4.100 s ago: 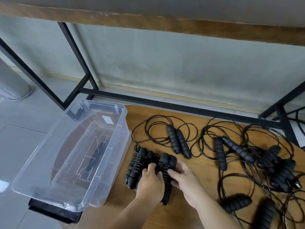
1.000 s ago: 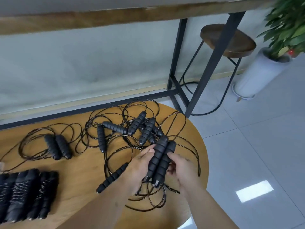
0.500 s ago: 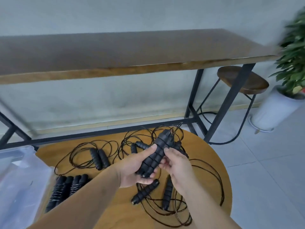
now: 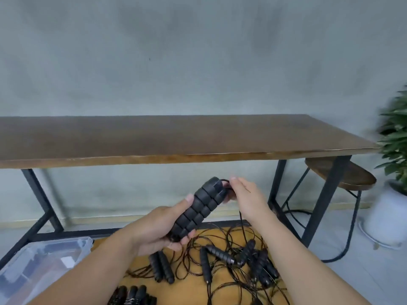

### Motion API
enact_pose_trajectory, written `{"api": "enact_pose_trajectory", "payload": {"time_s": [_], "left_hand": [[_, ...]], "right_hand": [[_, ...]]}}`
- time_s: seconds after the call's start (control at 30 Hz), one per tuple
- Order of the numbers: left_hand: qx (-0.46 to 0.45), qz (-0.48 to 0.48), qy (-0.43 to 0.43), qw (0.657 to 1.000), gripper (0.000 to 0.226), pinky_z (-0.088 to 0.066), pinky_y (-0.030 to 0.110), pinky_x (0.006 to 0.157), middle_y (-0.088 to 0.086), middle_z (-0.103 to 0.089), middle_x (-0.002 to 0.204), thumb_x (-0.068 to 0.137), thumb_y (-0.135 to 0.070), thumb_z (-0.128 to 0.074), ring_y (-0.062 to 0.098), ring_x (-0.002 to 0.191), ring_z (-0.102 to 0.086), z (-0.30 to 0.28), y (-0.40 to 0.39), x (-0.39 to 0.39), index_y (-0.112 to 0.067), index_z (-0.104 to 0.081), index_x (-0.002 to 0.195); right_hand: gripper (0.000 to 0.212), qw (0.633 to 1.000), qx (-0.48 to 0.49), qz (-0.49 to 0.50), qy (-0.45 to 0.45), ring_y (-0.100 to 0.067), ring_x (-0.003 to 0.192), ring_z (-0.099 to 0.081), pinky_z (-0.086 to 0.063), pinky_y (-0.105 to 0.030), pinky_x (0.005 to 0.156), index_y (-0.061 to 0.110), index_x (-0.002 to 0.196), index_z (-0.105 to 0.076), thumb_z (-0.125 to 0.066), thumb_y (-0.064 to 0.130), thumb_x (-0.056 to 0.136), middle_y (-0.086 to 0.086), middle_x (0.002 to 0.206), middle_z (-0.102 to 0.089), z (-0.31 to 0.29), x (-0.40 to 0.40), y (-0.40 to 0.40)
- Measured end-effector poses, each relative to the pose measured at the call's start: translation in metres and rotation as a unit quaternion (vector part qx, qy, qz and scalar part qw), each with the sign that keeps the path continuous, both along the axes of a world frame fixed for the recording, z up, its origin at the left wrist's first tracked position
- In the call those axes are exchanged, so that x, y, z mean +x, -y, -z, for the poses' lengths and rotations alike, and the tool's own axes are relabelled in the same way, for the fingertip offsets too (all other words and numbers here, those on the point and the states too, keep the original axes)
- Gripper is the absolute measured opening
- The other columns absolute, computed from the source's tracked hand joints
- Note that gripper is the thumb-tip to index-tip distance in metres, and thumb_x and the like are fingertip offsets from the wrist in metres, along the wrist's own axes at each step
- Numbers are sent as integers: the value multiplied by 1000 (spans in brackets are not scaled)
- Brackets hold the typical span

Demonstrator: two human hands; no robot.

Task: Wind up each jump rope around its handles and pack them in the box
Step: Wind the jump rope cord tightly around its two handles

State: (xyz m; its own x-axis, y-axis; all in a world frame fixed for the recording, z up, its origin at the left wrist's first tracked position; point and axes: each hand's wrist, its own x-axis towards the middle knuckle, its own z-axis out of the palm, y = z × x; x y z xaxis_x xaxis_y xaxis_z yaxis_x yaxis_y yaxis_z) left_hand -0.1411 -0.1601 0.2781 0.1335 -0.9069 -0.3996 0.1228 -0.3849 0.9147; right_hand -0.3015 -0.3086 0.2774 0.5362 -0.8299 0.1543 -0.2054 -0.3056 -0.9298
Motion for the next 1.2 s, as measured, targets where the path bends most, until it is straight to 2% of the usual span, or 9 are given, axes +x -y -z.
{"api": "enact_pose_trajectory", "payload": {"time_s": [0.13,0.3,0.5,0.67,0.73,0.83,0.9,1.07,1.2], "left_hand": [[-38,-32,-70,996,76,-41,25,53,14,-55,82,82,-65,-55,20,63,-48,-27,-11,26,0,-59,120],[-56,-93,-107,988,71,-36,25,52,13,-56,79,84,-67,-53,20,60,-48,-36,-9,43,-1,-60,110],[-88,-205,-155,962,72,-39,25,46,14,-59,76,88,-67,-52,20,57,-49,-29,5,57,-3,-58,121],[-82,-203,-144,965,73,-41,27,47,14,-62,74,88,-67,-52,22,55,-54,-15,11,58,0,-60,117],[-74,-213,-135,965,72,-45,29,52,16,-65,81,87,-65,-56,23,57,-56,-13,12,59,0,-61,117],[-59,-217,-124,966,65,-50,31,61,13,-64,75,87,-61,-59,22,55,-54,-12,16,58,-1,-62,112],[-54,-199,-147,967,60,-52,32,60,12,-61,71,86,-59,-62,21,51,-51,-9,16,59,-3,-61,107],[-66,-163,-224,959,45,-50,25,52,16,-66,95,83,-49,-68,19,49,-55,-1,13,58,-9,-64,103],[-86,-188,-250,946,45,-50,25,50,8,-62,78,77,-46,-72,17,44,-57,5,12,57,-6,-62,95]], "right_hand": [[41,995,79,-17,62,-13,52,-50,-48,-35,62,11,94,-65,-32,32,107,-1,62,-53,-14,26,-12],[37,974,191,-18,118,-12,45,-37,-36,-28,47,7,96,-63,-36,30,107,1,58,-48,-28,58,-34],[35,952,288,-83,60,-12,45,-33,-31,-25,43,9,89,-61,-38,30,105,1,56,-46,-24,86,-73],[38,920,375,-111,4,-11,41,-26,-23,-22,39,14,80,-54,-40,39,104,2,53,-40,-20,96,-76],[45,906,403,-124,-28,-9,42,-23,-20,-21,39,17,72,-52,-39,46,104,3,53,-37,-17,97,-72],[49,893,429,-129,-48,-9,42,-22,-18,-20,39,16,70,-52,-39,51,102,3,54,-35,-12,98,-68],[52,880,451,-139,-49,-8,41,-22,-18,-19,37,14,70,-53,-40,54,101,3,54,-35,-8,100,-67],[60,855,489,-172,-36,-6,42,-19,-17,-18,36,16,59,-57,-44,63,94,3,55,-33,2,102,-67],[59,861,476,-171,-42,-7,45,-20,-17,-19,38,17,60,-57,-45,68,89,3,59,-33,8,106,-70]]}}
